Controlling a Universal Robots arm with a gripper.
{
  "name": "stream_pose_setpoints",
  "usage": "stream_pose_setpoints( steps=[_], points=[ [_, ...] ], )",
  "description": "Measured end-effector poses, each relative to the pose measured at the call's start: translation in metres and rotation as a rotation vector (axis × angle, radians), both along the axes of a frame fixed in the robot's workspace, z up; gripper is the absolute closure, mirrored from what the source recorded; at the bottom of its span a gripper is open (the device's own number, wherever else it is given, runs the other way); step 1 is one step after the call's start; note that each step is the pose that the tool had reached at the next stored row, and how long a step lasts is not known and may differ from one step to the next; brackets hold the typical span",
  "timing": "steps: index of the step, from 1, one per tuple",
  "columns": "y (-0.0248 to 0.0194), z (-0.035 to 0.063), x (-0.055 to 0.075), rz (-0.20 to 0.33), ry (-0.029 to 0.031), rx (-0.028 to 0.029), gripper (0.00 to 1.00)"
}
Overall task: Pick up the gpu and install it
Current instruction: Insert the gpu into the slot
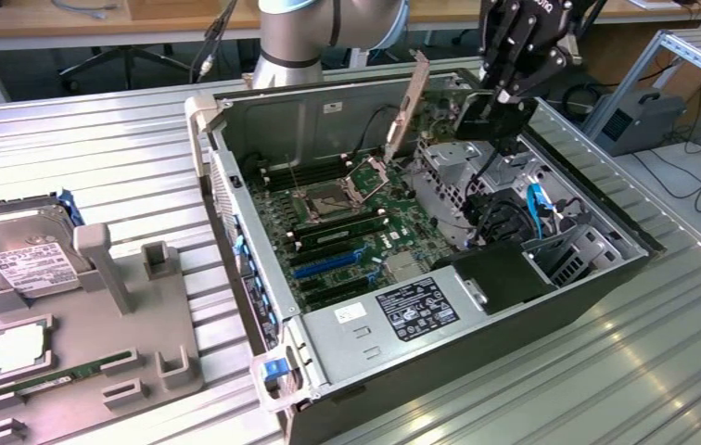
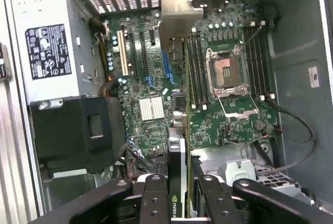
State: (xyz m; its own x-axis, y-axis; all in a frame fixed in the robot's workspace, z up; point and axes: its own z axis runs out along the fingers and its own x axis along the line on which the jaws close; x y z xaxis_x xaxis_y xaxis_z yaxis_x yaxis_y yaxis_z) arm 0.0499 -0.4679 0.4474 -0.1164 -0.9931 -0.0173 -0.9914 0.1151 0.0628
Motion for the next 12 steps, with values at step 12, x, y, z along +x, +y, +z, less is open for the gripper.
stream_pose_setpoints(
  steps=[12],
  points=[
    [0.0,-0.0006,0.0,0.118,0.0,0.0,0.73]
  ],
)
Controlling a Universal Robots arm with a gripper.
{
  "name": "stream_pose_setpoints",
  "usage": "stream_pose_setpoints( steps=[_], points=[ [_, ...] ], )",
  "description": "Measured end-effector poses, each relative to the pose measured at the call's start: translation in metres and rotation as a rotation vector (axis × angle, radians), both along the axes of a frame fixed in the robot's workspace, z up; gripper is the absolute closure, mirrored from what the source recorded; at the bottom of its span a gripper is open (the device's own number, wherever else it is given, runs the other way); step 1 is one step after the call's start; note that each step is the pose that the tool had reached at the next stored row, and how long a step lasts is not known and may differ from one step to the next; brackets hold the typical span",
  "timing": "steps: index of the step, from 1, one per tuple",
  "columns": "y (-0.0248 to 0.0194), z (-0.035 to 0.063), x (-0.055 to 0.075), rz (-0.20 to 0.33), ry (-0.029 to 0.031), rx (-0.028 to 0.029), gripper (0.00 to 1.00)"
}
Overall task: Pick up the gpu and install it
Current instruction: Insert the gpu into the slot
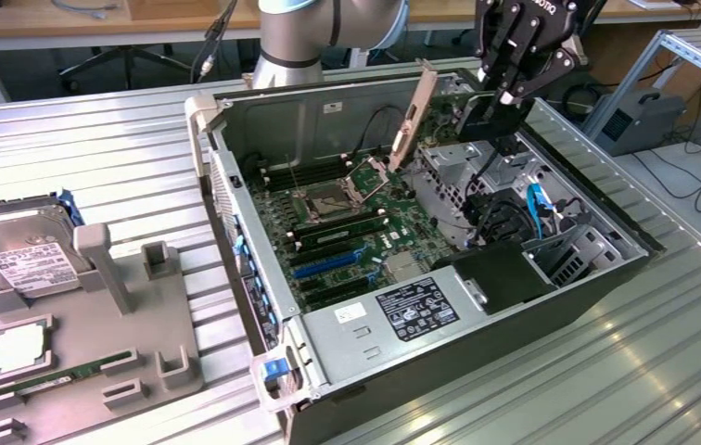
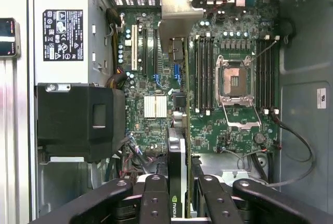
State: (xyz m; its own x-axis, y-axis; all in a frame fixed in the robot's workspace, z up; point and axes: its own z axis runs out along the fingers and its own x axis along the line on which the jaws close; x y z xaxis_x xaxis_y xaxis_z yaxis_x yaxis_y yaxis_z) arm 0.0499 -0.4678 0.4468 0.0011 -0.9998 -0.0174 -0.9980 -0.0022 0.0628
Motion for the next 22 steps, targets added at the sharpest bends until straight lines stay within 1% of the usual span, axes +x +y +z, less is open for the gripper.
stream_pose_setpoints(
  steps=[4,5,8,9,12,13,14,16,17,22],
  points=[
    [0.0,0.0,0.0,0.0,0.0,0.0,0.73],
    [0.0,0.0,0.0,0.007,0.0,0.0,0.73],
    [0.0,0.0,0.0,0.058,0.0,0.0,0.73],
    [0.0,0.0,0.0,0.098,0.0,0.0,0.73],
    [0.0,0.0,0.0,0.16,0.0001,0.0,0.73],
    [0.0,0.0,0.0,0.191,0.0,0.0,0.73],
    [0.0005,-0.0002,-0.0011,0.201,-0.0008,-0.0005,0.73],
    [0.0007,-0.0027,-0.0045,0.199,-0.0178,-0.0018,0.73],
    [0.0008,-0.0033,-0.0045,0.189,-0.0184,-0.0022,0.73],
    [0.0008,-0.0092,-0.0048,0.059,-0.0182,-0.0034,0.73]
  ],
)
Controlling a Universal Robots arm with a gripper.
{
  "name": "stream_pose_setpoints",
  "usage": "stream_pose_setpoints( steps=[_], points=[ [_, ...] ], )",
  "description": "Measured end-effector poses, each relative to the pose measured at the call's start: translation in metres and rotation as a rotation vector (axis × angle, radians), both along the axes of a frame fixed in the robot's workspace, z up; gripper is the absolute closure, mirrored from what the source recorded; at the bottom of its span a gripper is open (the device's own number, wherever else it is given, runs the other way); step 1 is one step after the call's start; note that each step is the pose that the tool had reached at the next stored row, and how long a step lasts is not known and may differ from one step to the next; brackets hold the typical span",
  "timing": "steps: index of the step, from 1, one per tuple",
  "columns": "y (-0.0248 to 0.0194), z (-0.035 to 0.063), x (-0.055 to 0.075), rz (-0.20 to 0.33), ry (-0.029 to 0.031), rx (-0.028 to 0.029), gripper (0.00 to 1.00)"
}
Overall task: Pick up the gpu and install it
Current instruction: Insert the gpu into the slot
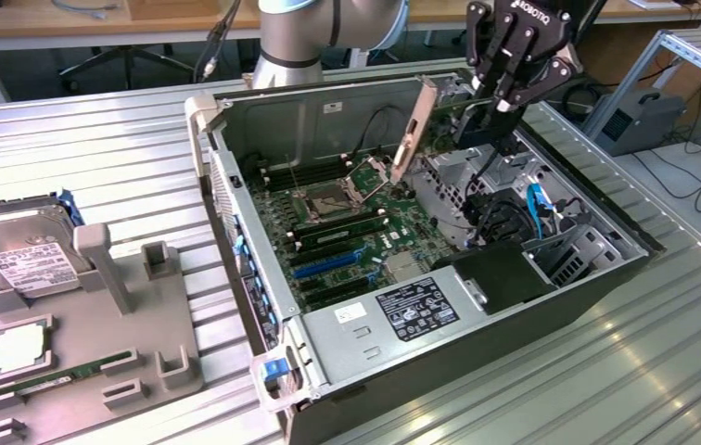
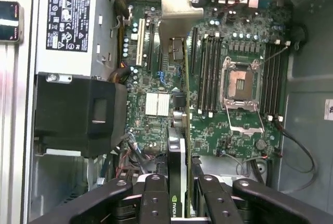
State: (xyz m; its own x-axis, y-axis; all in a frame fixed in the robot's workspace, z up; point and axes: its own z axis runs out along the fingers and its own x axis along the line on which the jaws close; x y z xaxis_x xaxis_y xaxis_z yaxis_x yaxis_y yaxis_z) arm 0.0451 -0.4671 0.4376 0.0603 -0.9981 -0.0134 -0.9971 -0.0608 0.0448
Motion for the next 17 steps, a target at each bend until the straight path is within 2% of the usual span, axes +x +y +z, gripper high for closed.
stream_pose_setpoints(
  steps=[3,5,6,7,8,11,17],
  points=[
    [0.0,-0.0004,0.0,-0.008,0.0,0.0,0.73],
    [0.0,-0.0053,-0.003,-0.008,-0.0014,0.0,0.73],
    [0.0,-0.0074,-0.006,-0.008,-0.0071,0.0001,0.73],
    [0.0,-0.0089,-0.009,-0.008,-0.0152,0.0003,0.73],
    [0.0,-0.0125,-0.017,-0.008,-0.0329,0.0002,0.73],
    [0.0,-0.02,-0.022,-0.012,-0.0345,-0.0004,0.73],
    [0.0,-0.0203,-0.022,-0.012,-0.0345,-0.0004,0.73]
  ],
)
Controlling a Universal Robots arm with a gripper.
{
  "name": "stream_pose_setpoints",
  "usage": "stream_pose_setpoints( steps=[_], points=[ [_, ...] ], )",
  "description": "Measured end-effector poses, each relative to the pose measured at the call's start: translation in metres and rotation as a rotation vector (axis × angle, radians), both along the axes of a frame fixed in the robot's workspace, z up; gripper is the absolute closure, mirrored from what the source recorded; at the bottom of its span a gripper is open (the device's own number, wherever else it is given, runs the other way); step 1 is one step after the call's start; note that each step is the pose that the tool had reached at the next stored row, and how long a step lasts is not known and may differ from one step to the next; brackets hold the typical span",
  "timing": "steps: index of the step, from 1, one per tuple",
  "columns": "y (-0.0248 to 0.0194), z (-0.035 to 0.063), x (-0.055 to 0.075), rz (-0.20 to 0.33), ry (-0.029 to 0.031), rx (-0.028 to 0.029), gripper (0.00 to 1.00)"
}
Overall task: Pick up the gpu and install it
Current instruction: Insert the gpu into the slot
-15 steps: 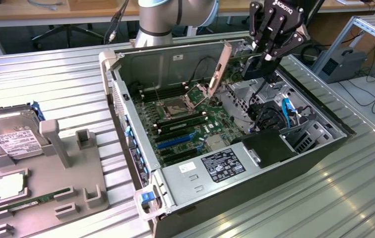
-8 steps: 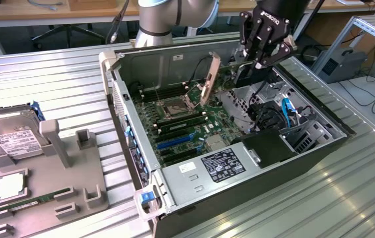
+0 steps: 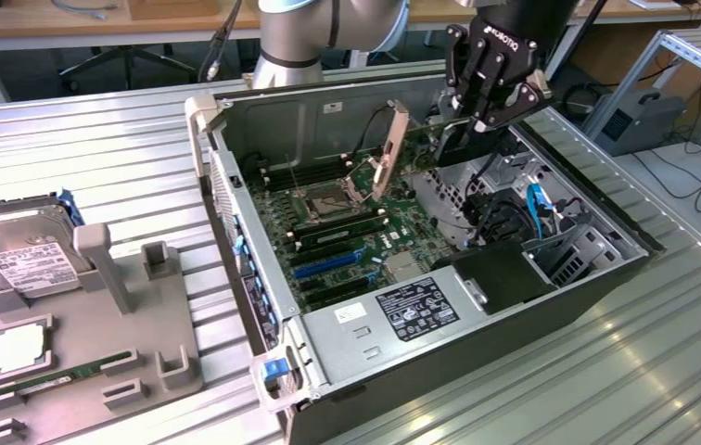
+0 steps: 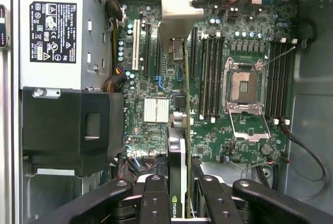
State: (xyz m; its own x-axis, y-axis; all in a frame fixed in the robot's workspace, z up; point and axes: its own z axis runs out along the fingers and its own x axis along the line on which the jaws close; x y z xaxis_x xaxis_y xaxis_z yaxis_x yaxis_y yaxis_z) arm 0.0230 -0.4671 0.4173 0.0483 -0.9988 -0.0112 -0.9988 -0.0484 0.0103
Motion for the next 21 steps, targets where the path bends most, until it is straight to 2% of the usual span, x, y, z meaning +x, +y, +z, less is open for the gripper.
stream_pose_setpoints(
  steps=[3,7,9,12,21],
  points=[
    [0.0,0.0,0.0,0.0,-0.0001,0.0001,0.73],
    [0.0005,-0.0002,-0.011,0.0,-0.0019,0.0001,0.73],
    [0.0006,-0.0002,-0.011,0.0,-0.0019,0.0001,0.73],
    [0.0006,-0.008,-0.015,-0.002,-0.0019,0.0,0.73],
    [0.0006,-0.0095,-0.016,-0.002,-0.0019,0.0001,0.73]
  ],
)
